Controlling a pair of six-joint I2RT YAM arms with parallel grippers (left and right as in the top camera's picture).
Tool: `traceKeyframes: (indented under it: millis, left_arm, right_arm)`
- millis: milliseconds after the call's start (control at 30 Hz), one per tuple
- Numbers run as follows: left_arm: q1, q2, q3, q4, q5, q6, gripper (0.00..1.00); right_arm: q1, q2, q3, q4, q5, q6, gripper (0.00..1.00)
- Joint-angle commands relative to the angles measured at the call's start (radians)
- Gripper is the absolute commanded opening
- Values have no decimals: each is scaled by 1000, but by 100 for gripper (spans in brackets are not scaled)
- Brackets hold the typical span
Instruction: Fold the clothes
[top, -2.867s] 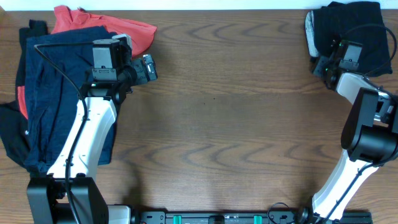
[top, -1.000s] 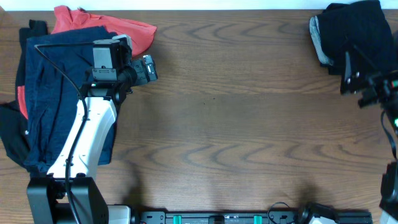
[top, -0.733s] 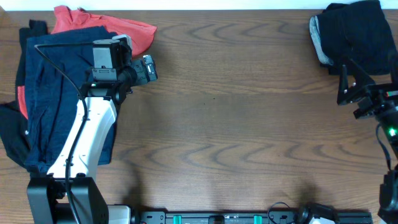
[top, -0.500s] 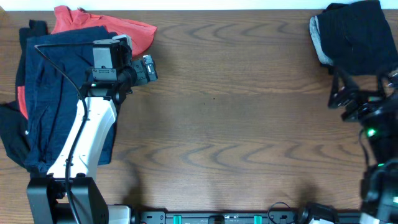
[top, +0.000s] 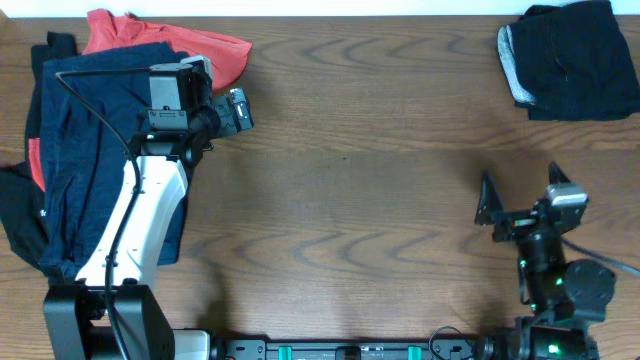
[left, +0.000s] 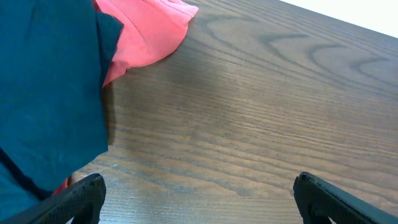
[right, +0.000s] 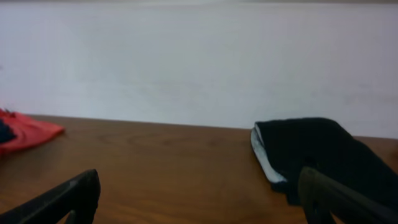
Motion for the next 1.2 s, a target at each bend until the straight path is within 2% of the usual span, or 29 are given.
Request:
traceKeyframes:
  millis: [0,367,800,1167]
  left_arm:
    - [2,8,3,-3,-9,13,98]
    - [2,8,3,-3,-9,13,98]
    - [2,8,3,-3,-9,13,98]
    - [2,8,4,-3,-9,13,98]
  right_arm:
    - [8,-81,-91,31,19,-51,99]
    - [50,-250,-267,47,12,-51,99]
    - [66,-316,-265,-127,12,-51,99]
    - [66,-312,-265,-121,12,-51,99]
